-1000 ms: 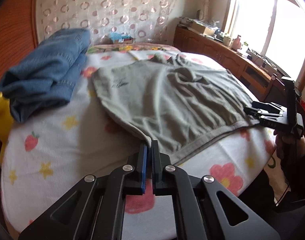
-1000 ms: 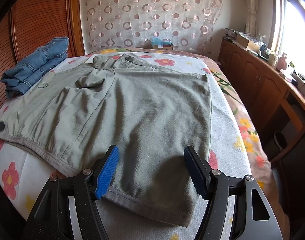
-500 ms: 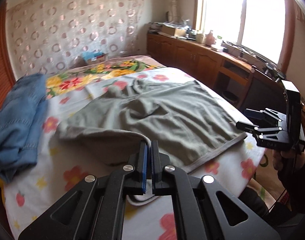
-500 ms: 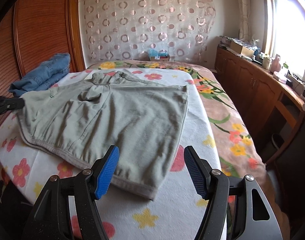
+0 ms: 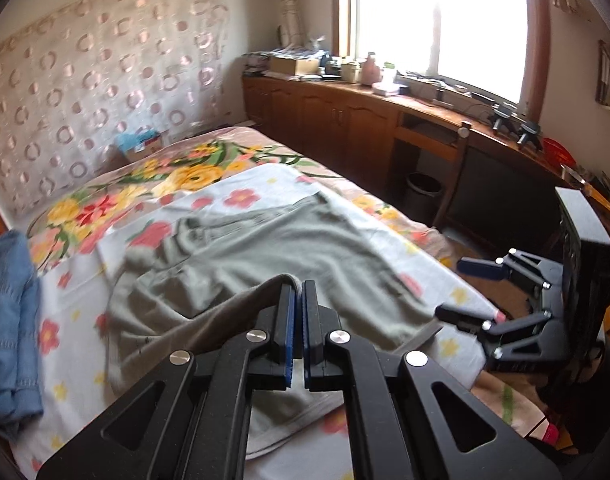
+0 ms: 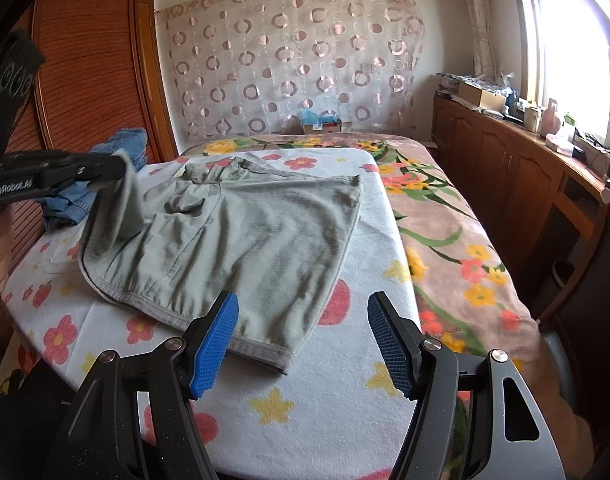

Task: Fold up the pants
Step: 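Lift the hem with the left gripper, fold it over, open, then close the right gripper on the edge of the folded shorts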

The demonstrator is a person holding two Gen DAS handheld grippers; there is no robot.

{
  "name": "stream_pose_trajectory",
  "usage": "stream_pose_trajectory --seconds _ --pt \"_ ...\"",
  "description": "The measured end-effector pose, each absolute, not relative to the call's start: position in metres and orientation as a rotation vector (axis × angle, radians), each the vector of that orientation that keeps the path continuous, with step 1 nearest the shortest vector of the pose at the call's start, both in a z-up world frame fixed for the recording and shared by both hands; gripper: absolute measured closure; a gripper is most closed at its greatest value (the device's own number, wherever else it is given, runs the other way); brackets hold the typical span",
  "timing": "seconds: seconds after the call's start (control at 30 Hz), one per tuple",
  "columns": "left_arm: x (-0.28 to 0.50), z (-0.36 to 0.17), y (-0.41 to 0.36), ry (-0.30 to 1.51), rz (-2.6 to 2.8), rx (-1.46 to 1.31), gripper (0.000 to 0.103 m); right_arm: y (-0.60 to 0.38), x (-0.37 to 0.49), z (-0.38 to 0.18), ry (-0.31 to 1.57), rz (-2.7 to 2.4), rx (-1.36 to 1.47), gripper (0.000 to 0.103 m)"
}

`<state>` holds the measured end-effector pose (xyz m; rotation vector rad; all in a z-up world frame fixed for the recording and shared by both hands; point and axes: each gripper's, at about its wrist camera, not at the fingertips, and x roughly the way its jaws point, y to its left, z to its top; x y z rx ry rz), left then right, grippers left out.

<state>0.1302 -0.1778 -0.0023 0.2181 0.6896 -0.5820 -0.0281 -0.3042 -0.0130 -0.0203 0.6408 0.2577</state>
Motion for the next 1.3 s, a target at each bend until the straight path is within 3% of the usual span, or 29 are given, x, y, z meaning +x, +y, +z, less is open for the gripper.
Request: stream_pose_trajectory --seconds 0.3,0.47,0.53,0.63,0.93,1.3 --pt "0.132 -0.008 -0.188 0.715 -0.57 0.212 0.096 -0.302 -0.03 -0.019 0.641 0.26 -0.008 0.034" --pt "0.132 -0.007 -0.176 0.706 -0.534 0.208 0.06 -0.299 -0.028 -0.02 0.644 0.266 -0.003 0.034" --pt "0.133 -0.008 -0.17 0.703 -0.512 0.206 0.055 -0.295 -0.026 -0.021 0.645 0.271 -0.005 0.034" --pt "0.134 -0.012 -0.156 0.698 -0.476 0.19 0.023 -0.288 -0.023 -0.022 0.646 0.28 -0.008 0.034" --pt "0.133 -0.032 -0.117 0.719 -0.408 0.136 0.022 -0.27 -0.011 -0.025 0.654 0.333 -0.017 0.035" --pt "0.131 -0.071 -0.098 0.8 -0.378 0.121 0.022 -0.251 0.014 -0.037 0.676 0.389 0.005 0.063"
